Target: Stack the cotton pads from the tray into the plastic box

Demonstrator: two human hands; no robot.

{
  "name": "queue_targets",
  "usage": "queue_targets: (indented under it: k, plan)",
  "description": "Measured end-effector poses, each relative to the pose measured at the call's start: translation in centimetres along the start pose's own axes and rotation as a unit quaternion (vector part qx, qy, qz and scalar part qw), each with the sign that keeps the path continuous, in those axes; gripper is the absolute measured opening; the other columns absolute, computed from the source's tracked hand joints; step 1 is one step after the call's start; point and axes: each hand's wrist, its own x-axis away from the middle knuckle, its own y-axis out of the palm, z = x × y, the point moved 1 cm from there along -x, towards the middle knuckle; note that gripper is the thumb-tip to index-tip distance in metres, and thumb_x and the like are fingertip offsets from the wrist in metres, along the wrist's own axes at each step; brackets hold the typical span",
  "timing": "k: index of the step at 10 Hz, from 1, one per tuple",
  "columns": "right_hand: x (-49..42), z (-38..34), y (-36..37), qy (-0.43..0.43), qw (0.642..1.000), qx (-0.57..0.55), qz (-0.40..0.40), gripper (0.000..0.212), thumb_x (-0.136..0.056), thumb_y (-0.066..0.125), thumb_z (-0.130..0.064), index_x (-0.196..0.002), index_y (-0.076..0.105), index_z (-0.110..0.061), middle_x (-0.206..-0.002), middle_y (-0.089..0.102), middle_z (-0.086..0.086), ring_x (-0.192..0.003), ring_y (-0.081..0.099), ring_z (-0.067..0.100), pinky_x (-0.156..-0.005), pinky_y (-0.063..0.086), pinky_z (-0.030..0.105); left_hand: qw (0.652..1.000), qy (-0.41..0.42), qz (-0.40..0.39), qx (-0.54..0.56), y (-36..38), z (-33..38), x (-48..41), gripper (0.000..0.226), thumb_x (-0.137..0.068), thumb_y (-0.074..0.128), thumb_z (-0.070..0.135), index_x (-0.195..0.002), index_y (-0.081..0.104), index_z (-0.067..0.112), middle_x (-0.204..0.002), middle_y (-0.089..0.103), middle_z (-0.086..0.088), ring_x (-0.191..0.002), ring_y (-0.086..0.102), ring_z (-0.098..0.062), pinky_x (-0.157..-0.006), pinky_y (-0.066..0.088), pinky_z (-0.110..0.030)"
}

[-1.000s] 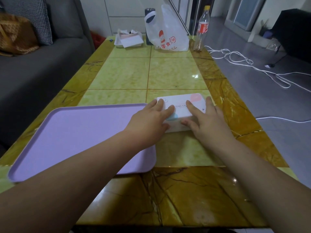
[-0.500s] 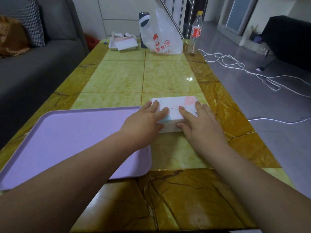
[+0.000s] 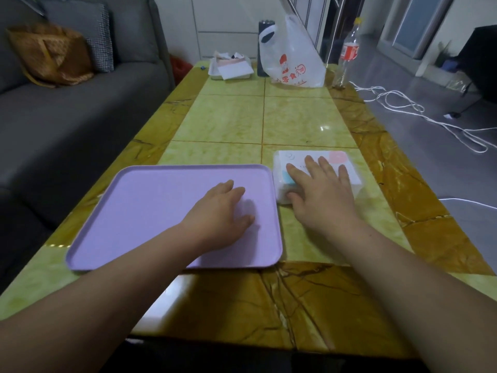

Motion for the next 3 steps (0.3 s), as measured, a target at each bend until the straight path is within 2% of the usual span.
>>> queue_targets:
  k: [1, 2, 3]
  plan:
    - [0.1, -1.7, 0.0, -0.037, 0.998, -0.018, 0.036, 0.061, -0.100, 0.047, -0.045, -0.158, 0.031, -0.033, -0.169, 0.024, 0.004, -0.157, 0.014, 0.026, -0.127, 0.001, 0.053, 1.000, 0.005, 0.018, 0.012, -0.5, -1.3, 0.1, 0.073, -0.096, 0.060, 0.049, -0.158, 0.033, 0.021, -0.169, 0.022, -0.004, -0.156, 0.019, -0.020, -0.123, 0.018, -0.034]
    - [0.3, -3.9, 0.4, -0.105, 0.987, -0.058, 0.107, 0.053, -0.094, 0.052, -0.040, -0.144, 0.056, -0.021, -0.153, 0.050, 0.012, -0.148, 0.038, 0.032, -0.124, 0.019, 0.057, 0.999, 0.016, 0.040, 0.011, -0.1, -2.2, 0.3, 0.070, -0.096, 0.061, 0.047, -0.157, 0.036, 0.022, -0.167, 0.027, -0.005, -0.154, 0.023, -0.021, -0.123, 0.021, -0.034]
    - [0.0, -5.5, 1.5, -0.149, 0.969, -0.110, 0.165, 0.044, -0.088, 0.059, -0.035, -0.125, 0.071, -0.015, -0.134, 0.066, 0.014, -0.131, 0.058, 0.035, -0.114, 0.038, 0.059, 0.998, 0.017, 0.051, 0.015, -0.4, -3.1, 0.2, 0.065, -0.095, 0.061, 0.046, -0.153, 0.042, 0.023, -0.163, 0.036, -0.002, -0.150, 0.032, -0.019, -0.121, 0.029, -0.036]
